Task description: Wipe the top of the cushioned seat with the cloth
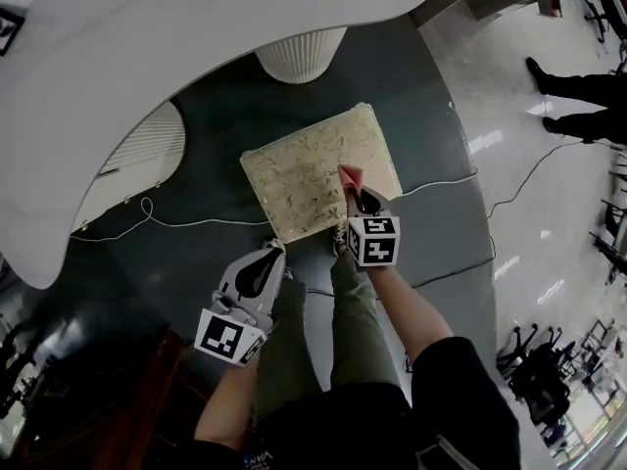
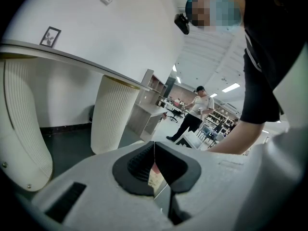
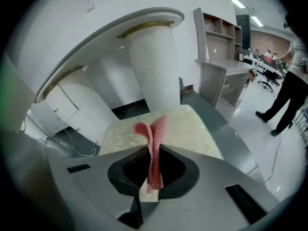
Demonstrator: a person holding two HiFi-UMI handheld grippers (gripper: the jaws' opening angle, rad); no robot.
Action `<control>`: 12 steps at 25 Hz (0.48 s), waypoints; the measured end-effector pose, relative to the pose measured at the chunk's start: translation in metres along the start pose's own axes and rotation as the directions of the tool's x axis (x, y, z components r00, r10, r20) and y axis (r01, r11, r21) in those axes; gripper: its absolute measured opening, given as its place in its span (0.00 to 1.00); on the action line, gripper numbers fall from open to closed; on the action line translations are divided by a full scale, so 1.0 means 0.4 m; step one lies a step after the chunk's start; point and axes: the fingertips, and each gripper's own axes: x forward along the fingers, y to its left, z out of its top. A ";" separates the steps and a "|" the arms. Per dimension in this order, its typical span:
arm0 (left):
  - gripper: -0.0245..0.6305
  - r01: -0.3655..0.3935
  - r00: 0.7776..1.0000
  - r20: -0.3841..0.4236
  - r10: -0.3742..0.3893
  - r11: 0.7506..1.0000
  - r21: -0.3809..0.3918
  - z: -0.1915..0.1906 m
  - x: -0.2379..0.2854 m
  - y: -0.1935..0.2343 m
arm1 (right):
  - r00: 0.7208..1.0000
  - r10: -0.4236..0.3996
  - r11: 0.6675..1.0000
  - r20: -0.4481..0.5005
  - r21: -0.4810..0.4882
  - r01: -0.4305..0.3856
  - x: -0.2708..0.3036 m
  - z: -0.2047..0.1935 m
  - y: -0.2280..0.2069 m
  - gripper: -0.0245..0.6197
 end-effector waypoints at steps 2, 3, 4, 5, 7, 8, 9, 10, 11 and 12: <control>0.07 -0.006 1.000 -0.004 0.006 1.000 0.005 -0.008 -0.034 0.016 | 0.999 0.046 0.998 -0.007 -0.036 -0.046 0.004 -0.028 0.095 0.08; 0.07 -0.009 1.000 -0.007 0.009 1.000 0.008 -0.013 -0.051 0.024 | 0.998 0.068 0.996 -0.015 -0.050 -0.069 0.009 -0.044 0.141 0.08; 0.07 -0.012 1.000 -0.009 0.012 1.000 0.009 -0.018 -0.067 0.032 | 0.995 0.093 0.994 -0.026 -0.061 -0.095 0.014 -0.063 0.188 0.08; 0.07 -0.016 1.000 -0.012 0.016 1.000 0.010 -0.025 -0.084 0.039 | 0.992 0.119 0.990 -0.042 -0.072 -0.122 0.019 -0.085 0.233 0.08; 0.07 -0.024 1.000 -0.019 0.024 1.000 0.009 -0.039 -0.116 0.053 | 0.983 0.167 0.980 -0.081 -0.098 -0.174 0.031 -0.132 0.321 0.08; 0.07 -0.028 0.999 -0.023 0.028 1.000 0.008 -0.047 -0.130 0.060 | 0.978 0.186 0.975 -0.099 -0.108 -0.196 0.039 -0.154 0.360 0.08; 0.07 -0.031 0.999 -0.028 0.031 0.999 0.007 -0.055 -0.142 0.066 | 0.973 0.202 0.970 -0.113 -0.115 -0.215 0.048 -0.174 0.396 0.08; 0.07 -0.033 0.999 -0.033 0.033 0.999 0.006 -0.063 -0.153 0.071 | 0.969 0.216 0.965 -0.123 -0.122 -0.231 0.058 -0.191 0.427 0.08; 0.07 -0.034 0.999 -0.037 0.034 0.999 0.005 -0.071 -0.163 0.076 | 0.966 0.226 0.962 -0.129 -0.128 -0.242 0.069 -0.206 0.454 0.08; 0.07 -0.035 0.998 -0.042 0.035 0.999 0.004 -0.078 -0.172 0.079 | 0.964 0.230 0.960 -0.136 -0.130 -0.248 0.079 -0.218 0.474 0.08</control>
